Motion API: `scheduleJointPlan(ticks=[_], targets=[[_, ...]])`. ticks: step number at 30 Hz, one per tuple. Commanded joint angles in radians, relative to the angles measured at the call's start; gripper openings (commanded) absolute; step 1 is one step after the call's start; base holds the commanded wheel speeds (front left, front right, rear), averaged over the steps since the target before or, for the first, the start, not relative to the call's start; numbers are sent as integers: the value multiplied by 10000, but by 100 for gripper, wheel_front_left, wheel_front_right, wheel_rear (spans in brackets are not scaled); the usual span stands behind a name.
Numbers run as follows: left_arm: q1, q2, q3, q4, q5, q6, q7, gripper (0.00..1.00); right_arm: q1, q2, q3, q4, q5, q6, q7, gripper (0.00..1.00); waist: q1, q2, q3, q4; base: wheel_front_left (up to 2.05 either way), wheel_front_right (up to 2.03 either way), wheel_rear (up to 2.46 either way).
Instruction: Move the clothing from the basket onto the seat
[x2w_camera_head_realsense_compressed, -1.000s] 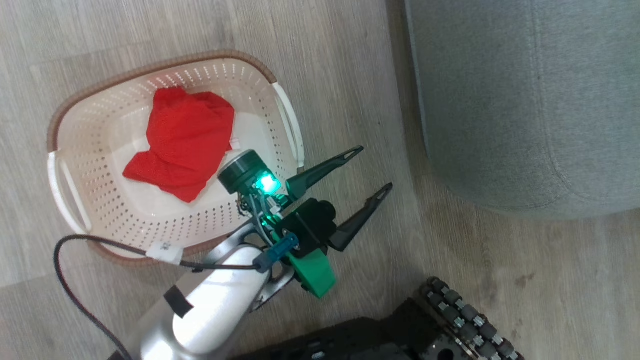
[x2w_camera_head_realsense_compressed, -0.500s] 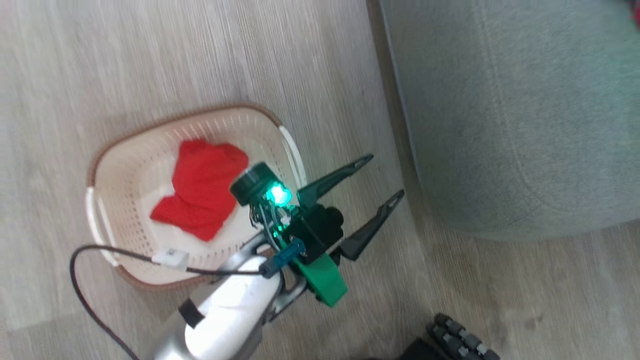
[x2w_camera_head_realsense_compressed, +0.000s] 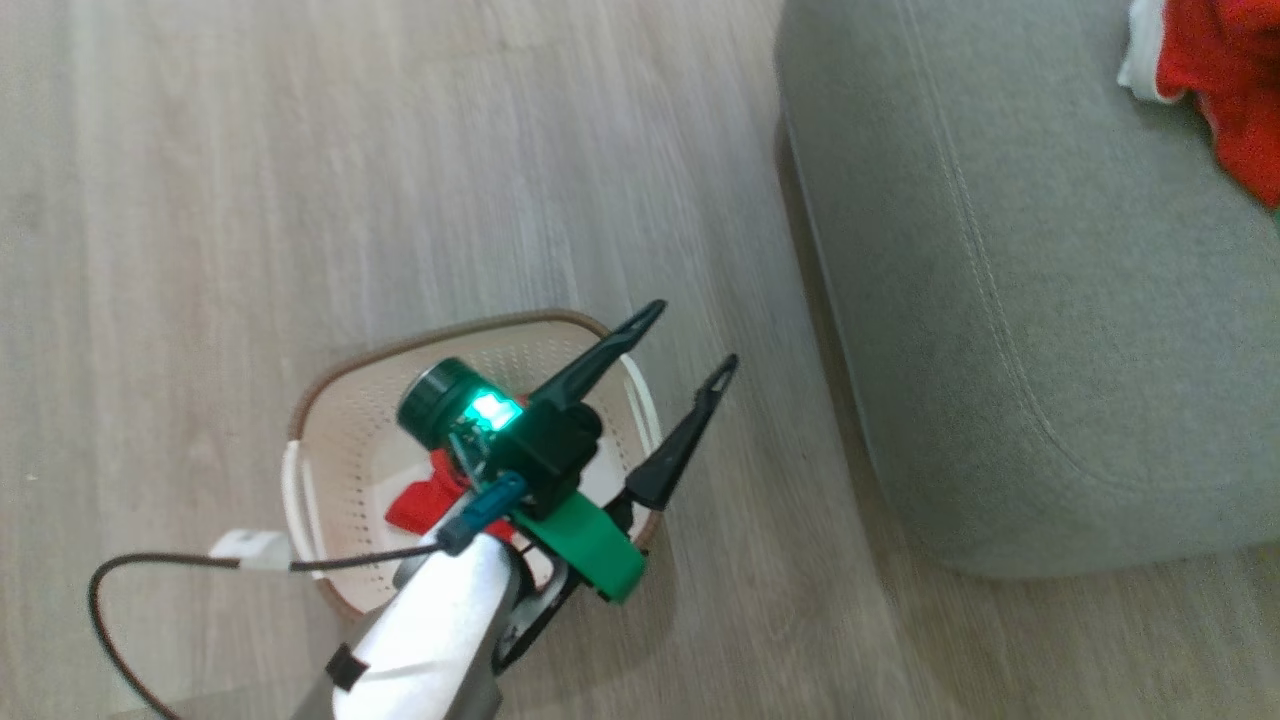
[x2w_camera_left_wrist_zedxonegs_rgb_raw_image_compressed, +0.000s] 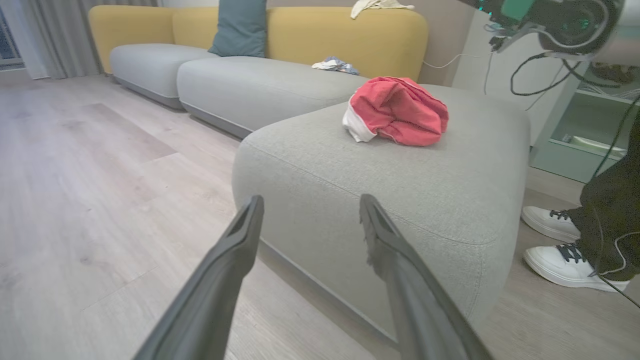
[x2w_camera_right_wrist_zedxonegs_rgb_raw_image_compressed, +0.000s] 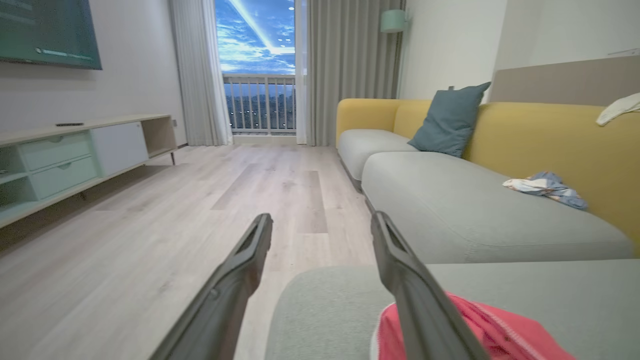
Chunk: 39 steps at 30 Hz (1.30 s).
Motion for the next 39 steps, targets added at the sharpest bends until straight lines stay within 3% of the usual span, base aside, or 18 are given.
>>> scheduleJointPlan(ticks=[1,4,17,28,39], targets=[[22,-87,411,-390,-29,39,-51,100,223,-217,81,-468,86,-2,-65,100,1,-1,-401,388,0,0,0],[242,-102,856,-481,-118,191,-51,100,820,-38,154,-1301,139,-2,-65,100,1,-1,-701,683,0,0,0],[1102,-109,2291,-708,-1255,1956,-51,100,3628,1665,110,-3359,18,-2,-65,100,1,-1,-1783,1982,0,0,0],[1996,-110,3079,-952,-1127,3052,-51,100,5461,3119,-350,-2966,-899,-2,-65,100,1,-1,-2324,2667,0,0,0],[2688,-110,2902,-1011,-1166,3186,-51,100,6206,3893,-823,-2859,-1686,-2,-65,100,1,-1,-2431,2703,0,0,0]])
